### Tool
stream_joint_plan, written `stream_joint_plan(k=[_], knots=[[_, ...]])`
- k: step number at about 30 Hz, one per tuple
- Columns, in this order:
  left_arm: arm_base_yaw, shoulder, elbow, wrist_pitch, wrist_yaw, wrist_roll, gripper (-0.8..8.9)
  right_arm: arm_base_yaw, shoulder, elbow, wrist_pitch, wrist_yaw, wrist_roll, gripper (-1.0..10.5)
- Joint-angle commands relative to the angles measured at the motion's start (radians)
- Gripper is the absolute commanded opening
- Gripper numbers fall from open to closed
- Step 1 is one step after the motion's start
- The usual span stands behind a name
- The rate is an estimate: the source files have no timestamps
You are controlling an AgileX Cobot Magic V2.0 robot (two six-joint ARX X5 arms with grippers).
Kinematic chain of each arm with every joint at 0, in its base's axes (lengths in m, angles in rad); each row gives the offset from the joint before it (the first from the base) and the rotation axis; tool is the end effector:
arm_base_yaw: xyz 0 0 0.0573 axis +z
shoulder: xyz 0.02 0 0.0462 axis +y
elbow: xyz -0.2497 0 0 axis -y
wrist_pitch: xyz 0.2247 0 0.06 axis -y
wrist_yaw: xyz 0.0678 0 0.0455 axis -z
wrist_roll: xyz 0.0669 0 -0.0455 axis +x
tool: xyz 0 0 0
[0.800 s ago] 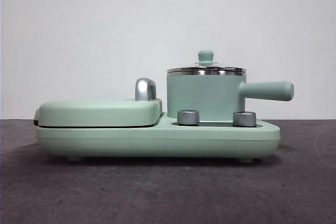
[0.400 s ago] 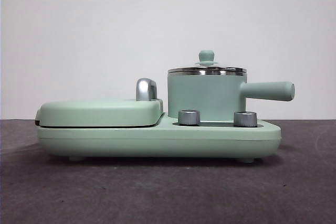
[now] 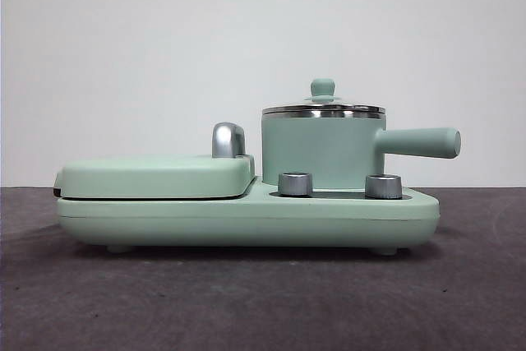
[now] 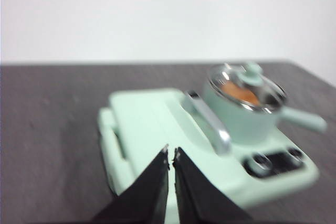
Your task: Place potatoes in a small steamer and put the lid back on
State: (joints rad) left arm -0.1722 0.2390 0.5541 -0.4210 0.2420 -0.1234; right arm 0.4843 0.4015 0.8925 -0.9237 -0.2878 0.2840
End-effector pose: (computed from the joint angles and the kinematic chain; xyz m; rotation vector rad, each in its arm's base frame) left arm 0.1002 -0.0337 0.2753 -0.1252 0.1320 -0.4067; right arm 0.0618 0.0540 0.3046 0.2220 0.5456 0.6911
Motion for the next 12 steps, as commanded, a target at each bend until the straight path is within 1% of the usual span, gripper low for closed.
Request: stream_joint_plan(k=[1,3,8,12], knots=[[0.039,-0.051,-0.133,0.137,0.0,0.01,0.2,0.005,0.001,0.009,0.011,0.0,-0.009,0.3],[0.079,-0.092,-0.214,0.171,-0.009,0.01,0.2,0.005,0.001,0.009,0.011,0.0,-0.009,0.3],[0.167,-0.159,-0.356,0.169,-0.019,0.008,0.2,0.005,0.001,0.009,0.011,0.0,-0.009,0.3],[0.2,-0.171,-0.433,0.183,-0.076,-0.002,0.2,0.005,0.001,0.009,0.011,0.0,-0.009,0.3]])
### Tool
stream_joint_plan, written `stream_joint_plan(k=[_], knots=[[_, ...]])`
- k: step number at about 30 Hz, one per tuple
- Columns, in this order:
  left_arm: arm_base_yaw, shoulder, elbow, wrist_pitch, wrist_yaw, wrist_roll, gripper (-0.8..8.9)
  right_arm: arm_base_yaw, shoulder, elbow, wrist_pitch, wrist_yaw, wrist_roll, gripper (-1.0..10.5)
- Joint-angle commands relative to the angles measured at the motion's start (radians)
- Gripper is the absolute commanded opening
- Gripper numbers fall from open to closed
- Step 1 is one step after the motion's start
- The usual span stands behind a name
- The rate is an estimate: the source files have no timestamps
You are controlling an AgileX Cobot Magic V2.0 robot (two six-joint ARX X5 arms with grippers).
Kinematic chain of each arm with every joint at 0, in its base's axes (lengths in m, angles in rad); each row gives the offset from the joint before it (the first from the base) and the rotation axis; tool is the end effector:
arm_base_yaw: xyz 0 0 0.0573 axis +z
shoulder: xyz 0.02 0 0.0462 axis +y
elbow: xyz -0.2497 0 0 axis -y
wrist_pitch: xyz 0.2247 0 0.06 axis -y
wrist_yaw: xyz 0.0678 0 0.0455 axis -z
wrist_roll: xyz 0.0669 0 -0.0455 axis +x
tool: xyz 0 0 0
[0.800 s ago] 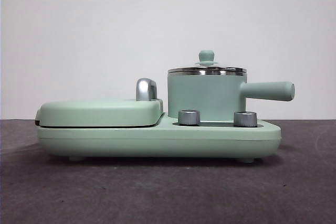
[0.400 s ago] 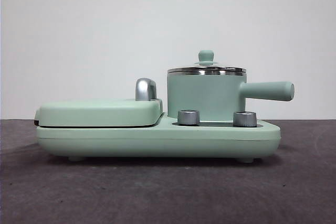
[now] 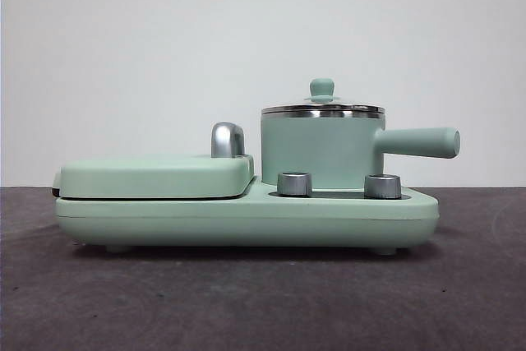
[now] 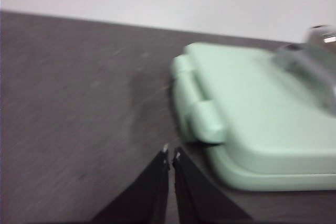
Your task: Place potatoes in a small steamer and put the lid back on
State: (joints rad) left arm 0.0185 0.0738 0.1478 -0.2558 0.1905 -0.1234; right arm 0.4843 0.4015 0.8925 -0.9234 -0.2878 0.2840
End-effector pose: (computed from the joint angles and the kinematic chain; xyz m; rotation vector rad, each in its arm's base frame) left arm 0.1221 -0.0104 0.1742 -0.1417 0.1914 -0.1602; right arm 0.0618 0.0540 0.3046 0.2220 0.5453 0.6912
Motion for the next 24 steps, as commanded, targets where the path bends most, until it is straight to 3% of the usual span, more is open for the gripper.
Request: stream_joint_plan(k=[1,24], knots=[[0.015,-0.006,-0.042,0.018,-0.04,-0.002,0.2,0.005,0.001,0.01,0.01,0.0,-0.009,0.3],[0.028,-0.071,-0.135,0.079,-0.09,0.006,0.2,0.005,0.001,0.011,0.01,0.0,-0.009,0.3]])
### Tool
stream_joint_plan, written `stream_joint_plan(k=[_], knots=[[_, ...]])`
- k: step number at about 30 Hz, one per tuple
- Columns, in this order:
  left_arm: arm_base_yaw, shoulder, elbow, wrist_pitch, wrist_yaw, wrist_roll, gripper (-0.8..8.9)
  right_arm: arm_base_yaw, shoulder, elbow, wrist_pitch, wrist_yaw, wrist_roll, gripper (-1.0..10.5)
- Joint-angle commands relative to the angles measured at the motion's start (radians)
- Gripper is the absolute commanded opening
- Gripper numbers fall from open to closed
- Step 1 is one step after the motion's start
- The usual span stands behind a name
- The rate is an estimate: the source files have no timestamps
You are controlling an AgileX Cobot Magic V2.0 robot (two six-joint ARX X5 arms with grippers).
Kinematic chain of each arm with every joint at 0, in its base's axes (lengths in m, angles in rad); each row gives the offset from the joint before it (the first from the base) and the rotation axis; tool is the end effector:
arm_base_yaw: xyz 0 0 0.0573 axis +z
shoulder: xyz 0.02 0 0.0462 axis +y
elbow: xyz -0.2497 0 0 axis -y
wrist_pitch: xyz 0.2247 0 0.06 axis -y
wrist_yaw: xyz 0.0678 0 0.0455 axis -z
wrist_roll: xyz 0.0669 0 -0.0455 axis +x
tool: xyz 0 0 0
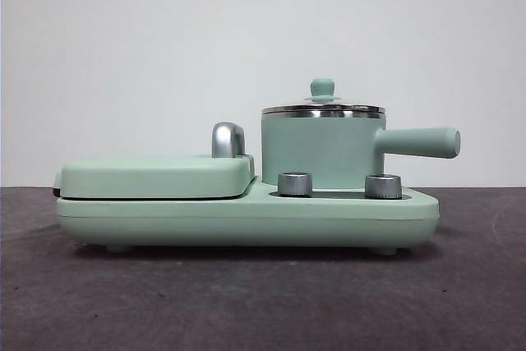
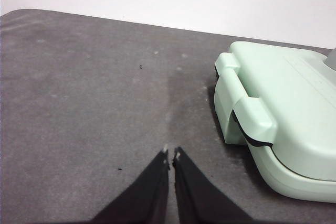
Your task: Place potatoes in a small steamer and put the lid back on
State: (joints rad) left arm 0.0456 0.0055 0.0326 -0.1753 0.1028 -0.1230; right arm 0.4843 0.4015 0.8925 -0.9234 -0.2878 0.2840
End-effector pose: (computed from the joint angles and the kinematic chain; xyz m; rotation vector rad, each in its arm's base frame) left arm 0.1264 -0.0011 0.1511 -0.1337 0.1512 -0.0479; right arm 0.0618 0.0540 0.3046 0.2220 0.5453 0.6912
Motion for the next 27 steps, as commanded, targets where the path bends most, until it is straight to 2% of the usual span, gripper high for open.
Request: stream_joint_plan(k=[1,19,22,27], knots=[[0.001,-0.003,-0.02,-0.002,-0.002,0.006,0.2,0.005,0.001,0.011,0.01,0.0,-0.009,0.3],[0.001,-0.003,-0.02,-0.002,-0.002,0.006,0.2,-0.002,-0.006,0.01,0.01,0.002,-0.009,0.3],[0.001,-0.003,-0.02,-0.002,-0.002,0.006,0.2,-0.064,-0.029,0.006,0.011,-0.006,-0.009,0.3],[0.001,-0.003,-0.02,-0.003,-0.003,0.006,0.2,-0.263,-0.126,-0.086,0.072,0.008,-0.011,0.3]])
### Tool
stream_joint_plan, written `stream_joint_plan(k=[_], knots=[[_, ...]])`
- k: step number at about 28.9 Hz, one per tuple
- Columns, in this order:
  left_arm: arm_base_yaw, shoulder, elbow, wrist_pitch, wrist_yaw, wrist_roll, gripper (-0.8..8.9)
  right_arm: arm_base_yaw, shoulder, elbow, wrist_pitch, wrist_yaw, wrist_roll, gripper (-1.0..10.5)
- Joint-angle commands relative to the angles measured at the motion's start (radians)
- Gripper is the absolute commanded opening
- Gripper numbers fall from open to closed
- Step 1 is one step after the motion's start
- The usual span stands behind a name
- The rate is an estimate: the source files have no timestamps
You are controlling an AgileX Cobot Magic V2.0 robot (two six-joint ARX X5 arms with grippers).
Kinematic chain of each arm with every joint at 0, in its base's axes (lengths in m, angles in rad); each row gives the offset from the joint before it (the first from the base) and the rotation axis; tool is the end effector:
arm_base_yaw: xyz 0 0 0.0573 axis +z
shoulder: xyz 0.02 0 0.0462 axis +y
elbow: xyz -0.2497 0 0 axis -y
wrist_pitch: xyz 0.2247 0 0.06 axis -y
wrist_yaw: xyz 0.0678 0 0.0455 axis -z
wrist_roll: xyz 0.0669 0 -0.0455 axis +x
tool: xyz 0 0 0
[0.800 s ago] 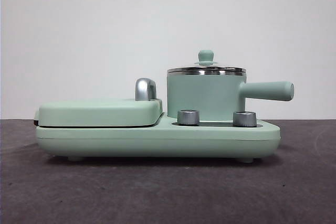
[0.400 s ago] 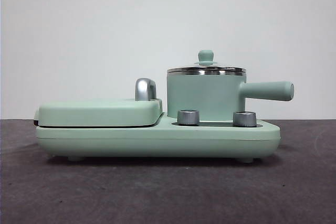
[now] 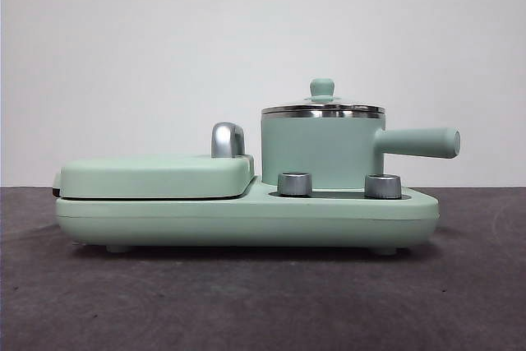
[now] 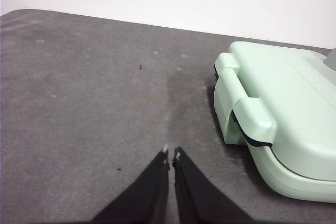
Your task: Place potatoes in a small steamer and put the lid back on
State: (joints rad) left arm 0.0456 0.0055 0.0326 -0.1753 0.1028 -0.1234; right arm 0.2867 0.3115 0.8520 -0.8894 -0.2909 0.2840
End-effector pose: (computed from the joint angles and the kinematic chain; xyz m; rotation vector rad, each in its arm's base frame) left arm 0.1264 -0.0011 0.1511 -0.1341 0.1512 -0.0479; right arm 0.0599 0.0376 0.3020 0.2739 0.4325 0.5175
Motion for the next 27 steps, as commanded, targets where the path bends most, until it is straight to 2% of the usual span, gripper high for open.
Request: stream_joint_plan(k=[1,8,11,17,23,27], knots=[[0.001,-0.003,-0.02,-0.003,-0.002,0.006,0.2,-0.1,-0.064,-0.085,0.077,0.021,-0.012,0.3],[0.001,-0.003,-0.02,-0.003,-0.002,0.006,0.2,-0.249,-0.279,-0.441,0.418,0.18,-0.013,0.3],[0.001,-0.003,-0.02,-0.003,-0.002,0.006,0.2,-0.271,-0.307,-0.549,0.489,0.254,-0.034,0.3],[0.001,-0.002,-0.02,-0.004,-0.002,0.006,0.2,-0.276,-0.307,-0.68,0.518,0.343,-0.096,0.3],[0.001,-0.002,-0.02,-0.004,-0.002,0.006,0.2,-0.276,-0.308,-0.79,0.669,0.335,-0.21,0.3],[0.001,-0.002,-0.02,-0.004,-0.002,0.006,0.2,-0.276,-0.308,-0.837,0.716,0.281,-0.238,0.3]])
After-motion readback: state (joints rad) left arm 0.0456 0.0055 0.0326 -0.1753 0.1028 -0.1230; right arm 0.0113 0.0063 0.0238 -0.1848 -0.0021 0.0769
